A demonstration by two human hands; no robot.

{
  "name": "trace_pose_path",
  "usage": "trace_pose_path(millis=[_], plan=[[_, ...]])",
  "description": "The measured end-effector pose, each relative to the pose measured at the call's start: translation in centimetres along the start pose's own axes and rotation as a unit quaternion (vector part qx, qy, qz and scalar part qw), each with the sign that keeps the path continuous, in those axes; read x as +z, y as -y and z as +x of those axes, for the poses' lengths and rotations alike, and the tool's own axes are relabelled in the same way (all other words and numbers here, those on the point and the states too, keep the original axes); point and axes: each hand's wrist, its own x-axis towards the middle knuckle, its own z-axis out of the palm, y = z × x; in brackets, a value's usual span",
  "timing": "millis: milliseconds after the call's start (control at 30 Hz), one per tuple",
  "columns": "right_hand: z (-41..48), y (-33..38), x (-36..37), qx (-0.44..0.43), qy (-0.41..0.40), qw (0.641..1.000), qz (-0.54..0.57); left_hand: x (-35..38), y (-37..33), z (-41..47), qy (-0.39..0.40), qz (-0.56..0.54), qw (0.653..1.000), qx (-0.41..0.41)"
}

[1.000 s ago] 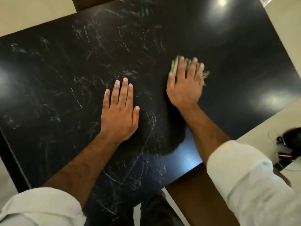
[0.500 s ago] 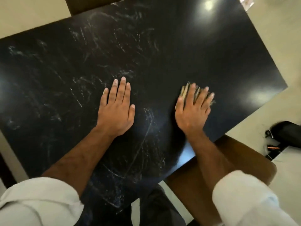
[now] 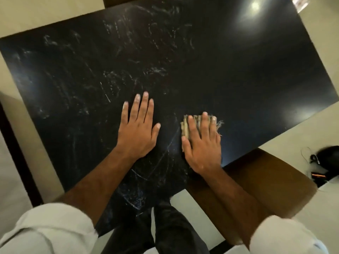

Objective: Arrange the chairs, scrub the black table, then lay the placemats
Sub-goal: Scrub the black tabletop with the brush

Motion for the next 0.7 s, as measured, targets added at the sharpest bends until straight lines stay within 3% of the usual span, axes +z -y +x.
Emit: trace_pose_path(millis=[167,300,467,600,700], plan=[[7.0,-0.8,-1.4,0.095,-0.083,0.992,0.02,1.4,0.1,-3.1,-0.018,-0.016,1.0,-0.017],[11.4,3.8,-0.8,0.044,-0.13,0.991,0.001,1.9,0.1,-2.9,-0.033,-0.01,0.999,-0.009],[1.0,4.3,1.2,-0.097,-0.051,0.994,-0.015,1.9,0.1,-3.3,-0.038,-0.013,0.999,-0.008],[-6.0,0.8,1.6,-0.077,0.028,0.996,-0.019,1.7,-0.3,-4.0,-0.033,-0.011,0.999,-0.038],[-3.6,-1.0,0.4,-0.023,0.006,1.0,-0.008,1.9,-0.7,-6.1,-0.036,-0.017,0.998,-0.043]])
